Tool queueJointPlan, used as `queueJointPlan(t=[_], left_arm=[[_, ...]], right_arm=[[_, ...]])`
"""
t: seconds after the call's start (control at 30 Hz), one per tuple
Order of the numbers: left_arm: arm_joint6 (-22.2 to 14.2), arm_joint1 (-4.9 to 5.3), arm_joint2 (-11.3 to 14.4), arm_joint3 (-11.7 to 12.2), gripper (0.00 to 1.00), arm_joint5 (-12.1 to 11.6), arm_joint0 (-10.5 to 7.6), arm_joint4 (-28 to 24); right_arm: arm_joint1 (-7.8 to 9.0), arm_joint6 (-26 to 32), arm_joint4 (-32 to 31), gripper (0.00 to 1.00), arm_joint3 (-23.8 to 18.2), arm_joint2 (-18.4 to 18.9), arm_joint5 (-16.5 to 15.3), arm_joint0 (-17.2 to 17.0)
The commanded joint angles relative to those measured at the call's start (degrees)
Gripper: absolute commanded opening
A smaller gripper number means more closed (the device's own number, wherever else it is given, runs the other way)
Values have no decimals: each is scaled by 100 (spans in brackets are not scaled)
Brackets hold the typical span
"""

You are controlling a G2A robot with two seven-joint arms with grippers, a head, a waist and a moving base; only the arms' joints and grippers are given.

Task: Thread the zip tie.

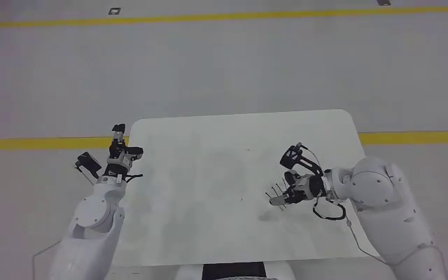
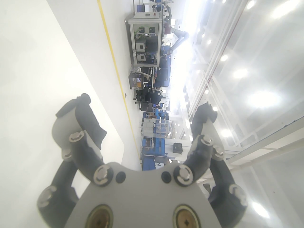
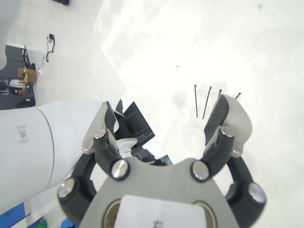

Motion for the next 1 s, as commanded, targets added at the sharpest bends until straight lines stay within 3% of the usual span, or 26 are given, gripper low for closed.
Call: queueJointPlan(t=[0.0, 0.17, 0.23, 0.67, 0.97], left_arm=[[0, 0, 0, 0, 100, 0, 0, 0], [0, 0, 0, 0, 100, 0, 0, 0], [0, 0, 0, 0, 100, 0, 0, 0], [0, 0, 0, 0, 100, 0, 0, 0], [0, 0, 0, 0, 100, 0, 0, 0]], right_arm=[[139, -49, 20, 100, 152, -269, 0, 122], [542, -49, 204, 100, 537, -1196, 0, 517], [734, -49, 263, 100, 630, -1624, 0, 820], [733, -92, 253, 100, 630, -1624, 2, 814], [783, -386, -173, 100, 780, -1619, 28, 680]])
